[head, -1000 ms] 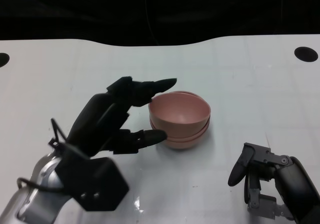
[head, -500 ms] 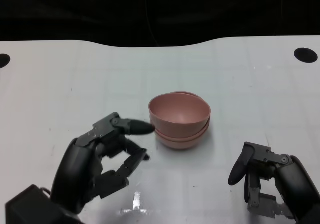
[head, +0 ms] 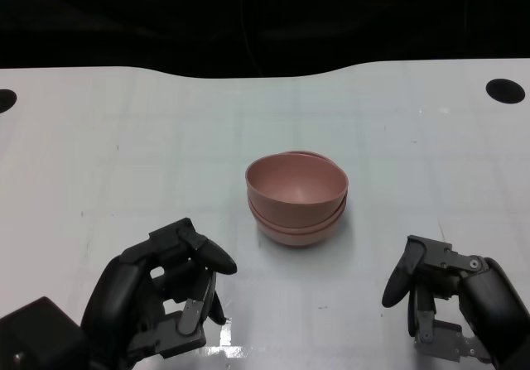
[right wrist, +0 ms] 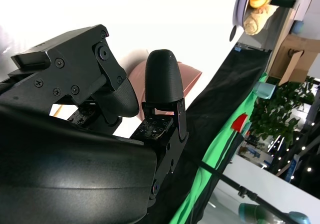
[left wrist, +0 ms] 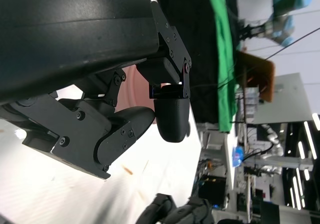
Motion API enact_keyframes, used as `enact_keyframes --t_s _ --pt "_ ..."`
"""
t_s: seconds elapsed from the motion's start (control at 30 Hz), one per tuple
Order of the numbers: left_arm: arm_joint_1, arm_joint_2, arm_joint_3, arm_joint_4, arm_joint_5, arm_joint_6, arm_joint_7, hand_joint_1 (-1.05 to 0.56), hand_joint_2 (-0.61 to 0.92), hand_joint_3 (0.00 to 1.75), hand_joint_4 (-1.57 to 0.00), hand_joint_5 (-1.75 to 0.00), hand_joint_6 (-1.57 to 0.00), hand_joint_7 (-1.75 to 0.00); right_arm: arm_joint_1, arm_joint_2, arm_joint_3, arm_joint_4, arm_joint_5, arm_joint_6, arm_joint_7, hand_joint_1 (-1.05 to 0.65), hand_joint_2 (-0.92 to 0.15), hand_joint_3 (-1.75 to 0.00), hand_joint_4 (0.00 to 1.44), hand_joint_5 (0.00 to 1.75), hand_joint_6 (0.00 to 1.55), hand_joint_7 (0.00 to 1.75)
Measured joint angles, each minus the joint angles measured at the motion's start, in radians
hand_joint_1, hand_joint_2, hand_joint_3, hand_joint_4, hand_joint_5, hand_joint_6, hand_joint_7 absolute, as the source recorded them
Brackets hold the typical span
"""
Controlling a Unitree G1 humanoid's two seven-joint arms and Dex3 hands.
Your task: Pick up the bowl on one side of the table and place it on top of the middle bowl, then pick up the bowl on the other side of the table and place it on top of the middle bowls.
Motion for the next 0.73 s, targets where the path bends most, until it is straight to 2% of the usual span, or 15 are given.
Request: enact_keyframes --t_s 0.4,0.73 --pt "-0.024 -0.029 0.050 0.074 -0.031 -0.038 -0.105 -0.23 0.49 1.11 -0.80 -1.72 -0.78 -1.37 0.005 -0.004 -0.004 0.003 0.003 -0.002 0.016 -0.02 -0.28 -1.53 0.88 1.75 0.82 1.42" --pt "-0.052 -0.037 0.058 0.129 -0.012 -0.084 -0.118 -0.23 0.49 1.14 -0.80 -1.74 -0.78 -1.39 0.004 -0.004 -0.007 0.010 0.006 -0.005 0.018 -0.03 -0.27 -1.56 0.88 1.75 0.82 1.42"
